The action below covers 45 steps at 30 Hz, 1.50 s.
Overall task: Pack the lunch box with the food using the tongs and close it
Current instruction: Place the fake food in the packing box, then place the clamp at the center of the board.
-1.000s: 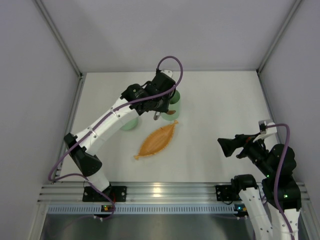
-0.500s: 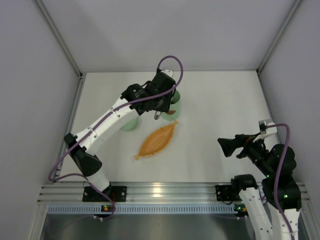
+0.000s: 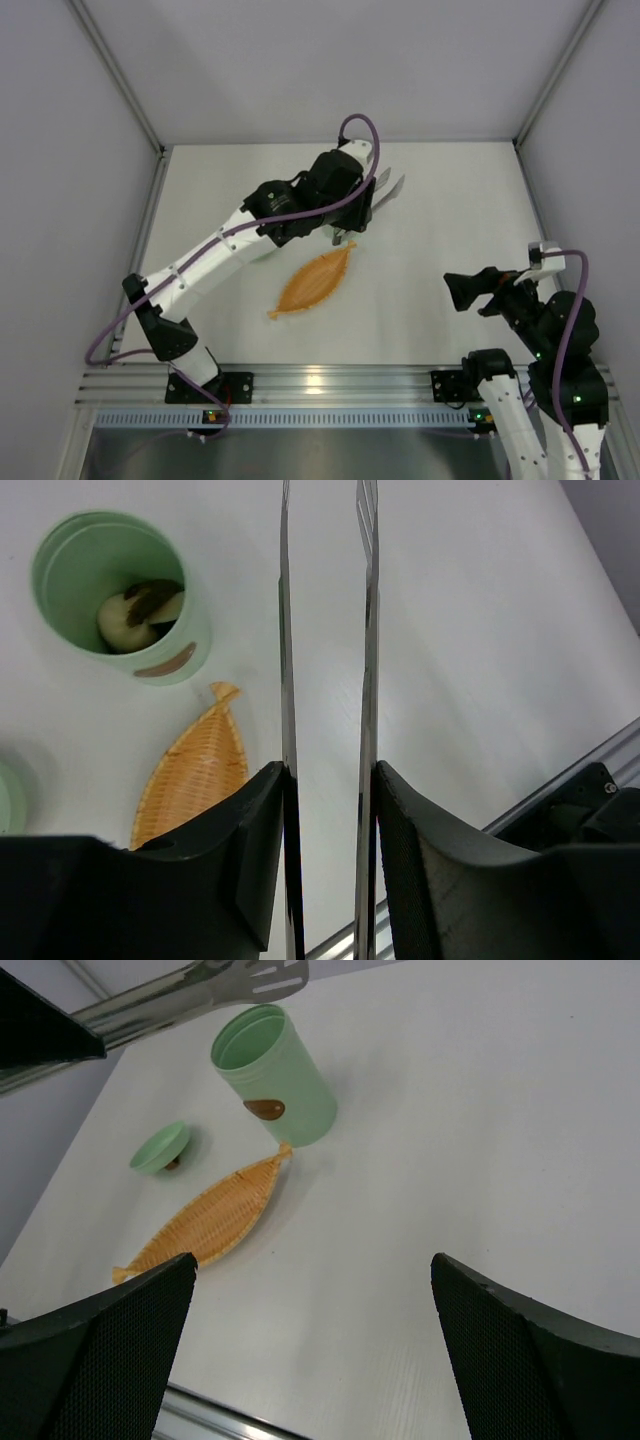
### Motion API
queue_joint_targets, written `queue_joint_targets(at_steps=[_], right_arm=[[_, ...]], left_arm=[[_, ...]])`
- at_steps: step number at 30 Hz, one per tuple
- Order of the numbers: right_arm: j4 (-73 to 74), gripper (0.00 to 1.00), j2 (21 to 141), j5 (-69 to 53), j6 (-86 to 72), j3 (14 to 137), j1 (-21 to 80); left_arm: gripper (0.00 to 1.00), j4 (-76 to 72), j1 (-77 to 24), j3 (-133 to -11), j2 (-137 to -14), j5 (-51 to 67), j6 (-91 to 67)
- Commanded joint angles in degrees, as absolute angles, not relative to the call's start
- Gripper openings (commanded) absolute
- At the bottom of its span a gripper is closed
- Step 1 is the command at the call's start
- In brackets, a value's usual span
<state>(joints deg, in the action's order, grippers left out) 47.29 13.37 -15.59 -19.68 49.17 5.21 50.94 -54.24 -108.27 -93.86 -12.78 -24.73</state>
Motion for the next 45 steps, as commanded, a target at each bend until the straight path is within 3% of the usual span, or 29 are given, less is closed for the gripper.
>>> queue_joint_targets(at_steps=[1, 8, 16, 20, 22, 31, 39, 45], right_arm=[[49.5, 0.99, 13.3, -9.3, -20.4, 56.4, 5.8], [53.8, 0.99, 13.1, -3.7, -22.3, 63.8, 5.8], [55.4, 1.00, 12.0, -6.4, -24.9, 63.1, 5.8], [55.5, 1.00, 11.7, -4.7, -24.0, 62.9, 6.2], [55.2, 0.99, 11.7, -4.9, -23.9, 62.5, 6.2], [54.6, 0.99, 11.3, -5.5, -23.8, 61.4, 6.2], [54.4, 0.99, 11.5, -5.8, -23.8, 61.9, 6.3], [54.3, 0.99, 11.7, -5.5, -23.9, 62.1, 6.3]], left_arm=[[0.45, 43.3, -56.0, -111.8, -98.0, -11.3, -25.0], [0.47, 31.9, -56.0, -115.0, -112.0, -9.0, -27.4], [0.52, 25.3, -56.0, -124.4, -130.9, -12.3, -24.8], [0.62, 24.2, -56.0, -125.3, -135.4, -13.7, -24.7], [0.68, 24.4, -56.0, -124.7, -136.5, -14.2, -25.0], [0.76, 22.8, -56.1, -118.6, -136.8, -11.4, -25.3], [0.79, 24.3, -56.3, -118.3, -136.1, -11.1, -24.0], [0.82, 23.8, -58.7, -119.9, -128.2, -12.9, -17.0]])
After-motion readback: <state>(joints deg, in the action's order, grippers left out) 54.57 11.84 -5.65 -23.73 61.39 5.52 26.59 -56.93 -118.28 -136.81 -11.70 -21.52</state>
